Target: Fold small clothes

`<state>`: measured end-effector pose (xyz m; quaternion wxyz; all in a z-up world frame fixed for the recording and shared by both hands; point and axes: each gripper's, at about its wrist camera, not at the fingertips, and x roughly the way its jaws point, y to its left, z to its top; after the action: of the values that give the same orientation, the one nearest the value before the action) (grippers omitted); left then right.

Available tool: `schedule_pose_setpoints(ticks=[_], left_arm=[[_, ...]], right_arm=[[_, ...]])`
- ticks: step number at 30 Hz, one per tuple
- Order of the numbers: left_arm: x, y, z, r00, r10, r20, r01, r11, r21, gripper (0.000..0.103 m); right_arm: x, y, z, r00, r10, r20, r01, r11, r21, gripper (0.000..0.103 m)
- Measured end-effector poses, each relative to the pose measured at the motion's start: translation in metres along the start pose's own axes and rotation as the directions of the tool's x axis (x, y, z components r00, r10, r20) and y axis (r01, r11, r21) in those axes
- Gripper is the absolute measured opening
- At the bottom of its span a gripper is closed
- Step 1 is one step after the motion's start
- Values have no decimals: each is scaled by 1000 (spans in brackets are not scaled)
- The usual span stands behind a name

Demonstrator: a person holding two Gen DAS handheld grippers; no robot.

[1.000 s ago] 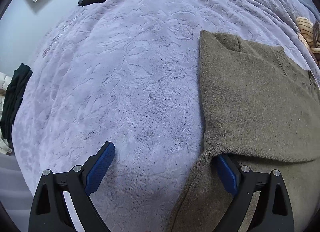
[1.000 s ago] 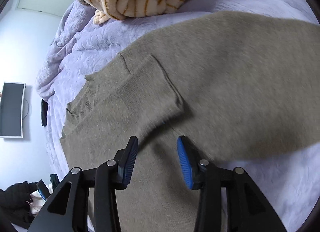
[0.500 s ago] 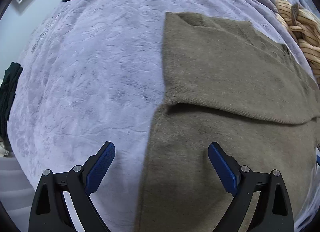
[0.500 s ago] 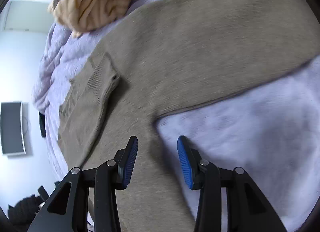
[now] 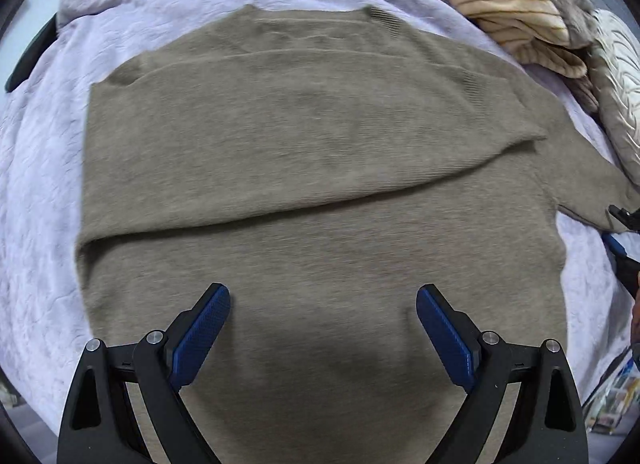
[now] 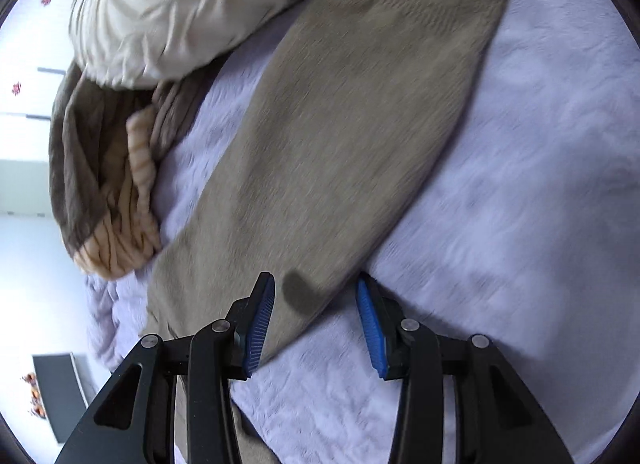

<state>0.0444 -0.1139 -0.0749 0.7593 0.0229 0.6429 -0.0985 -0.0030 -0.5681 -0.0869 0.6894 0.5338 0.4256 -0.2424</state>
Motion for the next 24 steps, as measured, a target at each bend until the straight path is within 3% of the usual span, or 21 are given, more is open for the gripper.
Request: schedule_pose_setpoints(ticks=[5, 11, 12, 13, 14, 16, 24], left_arm=[[8, -21, 4, 1000, -27, -16, 27, 999, 24, 95], [7, -52, 9, 998, -56, -11, 57, 997, 43, 95], [6, -59, 11, 998, -61, -8, 61, 997, 48, 95], [5, -66, 11, 998, -66, -4, 66, 996, 52, 95], [4, -71, 12, 997, -71, -1, 71, 996, 57, 95], [1, -76, 13, 997, -79, 6, 79, 995, 65, 95], [-1, -68, 25, 996, -86, 13, 85, 994, 68, 95]], right_arm=[[-2, -18, 20, 993, 106, 50, -111, 987, 113, 46], [8, -19, 35, 974, 224, 37, -227, 963, 146, 48], [8, -18, 38, 970, 239, 31, -241, 958, 154, 45], [11, -12, 36, 969, 246, 28, -247, 956, 155, 32], [11, -10, 37, 968, 250, 23, -250, 956, 153, 13], [10, -2, 36, 967, 253, 17, -253, 957, 141, 11], [-14, 59, 28, 927, 374, -29, -375, 926, -44, 10]])
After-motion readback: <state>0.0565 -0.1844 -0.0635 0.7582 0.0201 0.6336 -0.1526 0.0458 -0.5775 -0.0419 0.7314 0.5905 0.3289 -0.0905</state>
